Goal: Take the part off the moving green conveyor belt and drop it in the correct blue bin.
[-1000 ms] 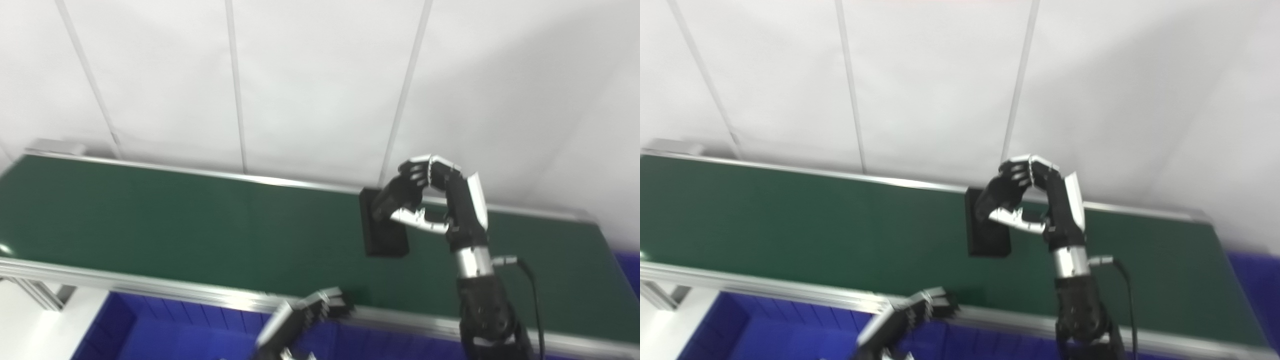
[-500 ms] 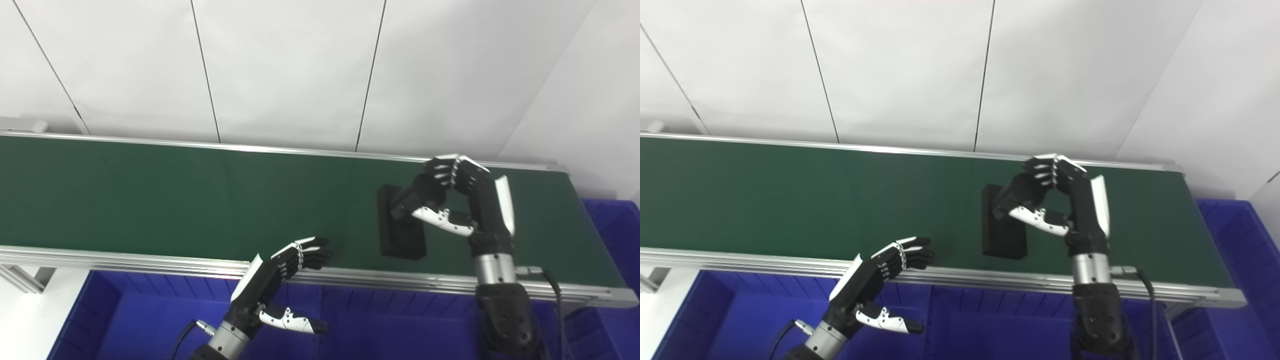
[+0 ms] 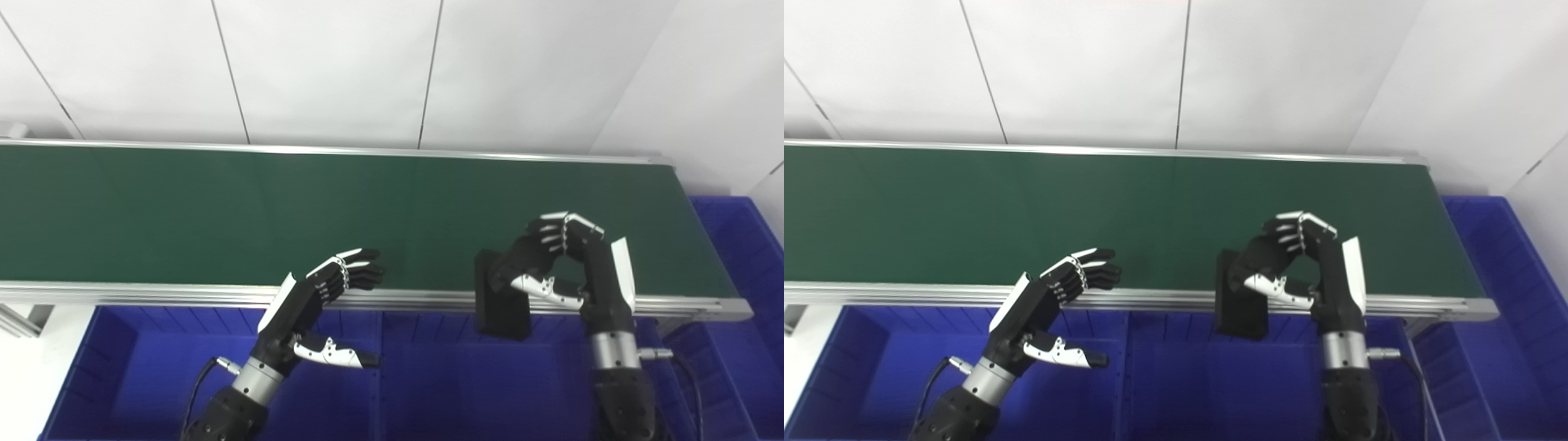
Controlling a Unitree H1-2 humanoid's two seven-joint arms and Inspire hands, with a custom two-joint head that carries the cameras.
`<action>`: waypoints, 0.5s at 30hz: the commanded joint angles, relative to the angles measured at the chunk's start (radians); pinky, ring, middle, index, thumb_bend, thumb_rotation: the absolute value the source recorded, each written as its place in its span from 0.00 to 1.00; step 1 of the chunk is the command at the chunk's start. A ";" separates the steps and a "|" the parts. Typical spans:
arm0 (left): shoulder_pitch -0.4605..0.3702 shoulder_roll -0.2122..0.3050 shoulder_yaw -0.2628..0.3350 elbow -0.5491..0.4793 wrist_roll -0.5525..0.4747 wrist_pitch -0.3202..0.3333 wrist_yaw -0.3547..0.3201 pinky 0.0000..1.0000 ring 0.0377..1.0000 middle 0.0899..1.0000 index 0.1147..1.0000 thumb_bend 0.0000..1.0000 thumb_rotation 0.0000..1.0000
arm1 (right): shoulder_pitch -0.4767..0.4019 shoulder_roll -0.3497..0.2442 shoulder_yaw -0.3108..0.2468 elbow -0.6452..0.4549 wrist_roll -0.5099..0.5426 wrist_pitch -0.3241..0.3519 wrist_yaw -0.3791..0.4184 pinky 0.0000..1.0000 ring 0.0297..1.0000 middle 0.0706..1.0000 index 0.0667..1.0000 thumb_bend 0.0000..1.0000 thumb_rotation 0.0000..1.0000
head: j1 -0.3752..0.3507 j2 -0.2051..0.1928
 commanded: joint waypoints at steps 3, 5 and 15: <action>-0.002 0.002 0.009 -0.043 -0.015 -0.002 -0.012 0.71 0.72 0.72 0.78 0.98 0.13 | 0.047 0.007 0.007 -0.038 -0.006 -0.032 -0.010 0.31 0.37 0.43 0.49 0.52 0.00 | -0.022 0.005; -0.002 0.005 0.012 -0.052 -0.020 0.000 -0.015 0.71 0.72 0.72 0.79 0.98 0.12 | 0.074 0.013 0.013 -0.034 -0.014 -0.025 -0.010 0.31 0.37 0.42 0.49 0.52 0.00 | -0.043 0.008; -0.015 0.041 0.050 -0.096 -0.087 0.048 -0.046 0.73 0.74 0.72 0.79 0.95 0.08 | 0.114 0.039 0.024 0.063 -0.062 -0.043 -0.050 0.31 0.37 0.41 0.50 0.51 0.00 | -0.263 0.017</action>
